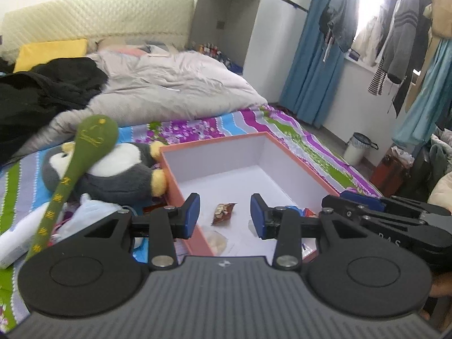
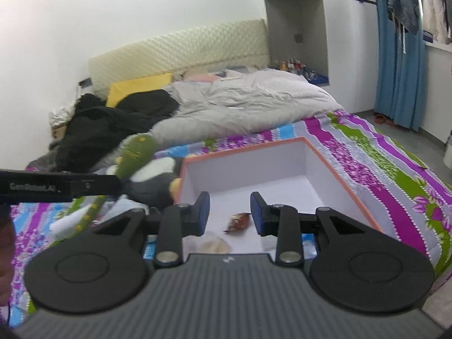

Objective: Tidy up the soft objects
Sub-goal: 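Carry wrapper and blue pack over the pink box and open both grippers, then withdraw both grippers from the pink box back toward the pile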

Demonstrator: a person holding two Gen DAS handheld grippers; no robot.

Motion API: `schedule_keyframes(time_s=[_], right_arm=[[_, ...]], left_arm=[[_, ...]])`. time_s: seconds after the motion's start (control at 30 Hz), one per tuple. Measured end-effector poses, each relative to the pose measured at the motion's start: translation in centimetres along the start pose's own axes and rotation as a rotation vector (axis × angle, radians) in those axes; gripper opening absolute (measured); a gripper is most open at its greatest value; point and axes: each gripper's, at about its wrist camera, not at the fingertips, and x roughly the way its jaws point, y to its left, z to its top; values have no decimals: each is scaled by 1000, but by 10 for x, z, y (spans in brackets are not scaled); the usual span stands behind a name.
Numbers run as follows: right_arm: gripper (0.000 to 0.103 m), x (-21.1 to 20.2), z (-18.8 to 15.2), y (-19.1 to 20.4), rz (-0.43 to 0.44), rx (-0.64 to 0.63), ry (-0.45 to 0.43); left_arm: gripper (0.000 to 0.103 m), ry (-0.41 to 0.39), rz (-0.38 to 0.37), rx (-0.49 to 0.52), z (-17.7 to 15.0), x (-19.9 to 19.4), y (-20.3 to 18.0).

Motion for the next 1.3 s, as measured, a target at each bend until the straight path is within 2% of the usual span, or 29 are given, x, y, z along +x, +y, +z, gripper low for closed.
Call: schedule_keyframes(time_s=[0.23, 0.3, 0.4, 0.6, 1.3], right_arm=[[34, -17, -22, 31, 26, -16, -20], [34, -21, -30, 38, 43, -6, -14], [34, -27, -41, 46, 48, 11, -6], [34, -35, -63, 64, 49, 6, 20], [34, -29, -122, 126, 105, -102, 198]], left_arm=[[45, -13, 24, -60, -38, -35, 19], [45, -14, 21, -49, -52, -41, 23], [45, 16, 63, -24, -74, -46, 28], [45, 36, 97, -59, -107, -62, 44], [46, 75, 182, -197, -162, -101, 101]])
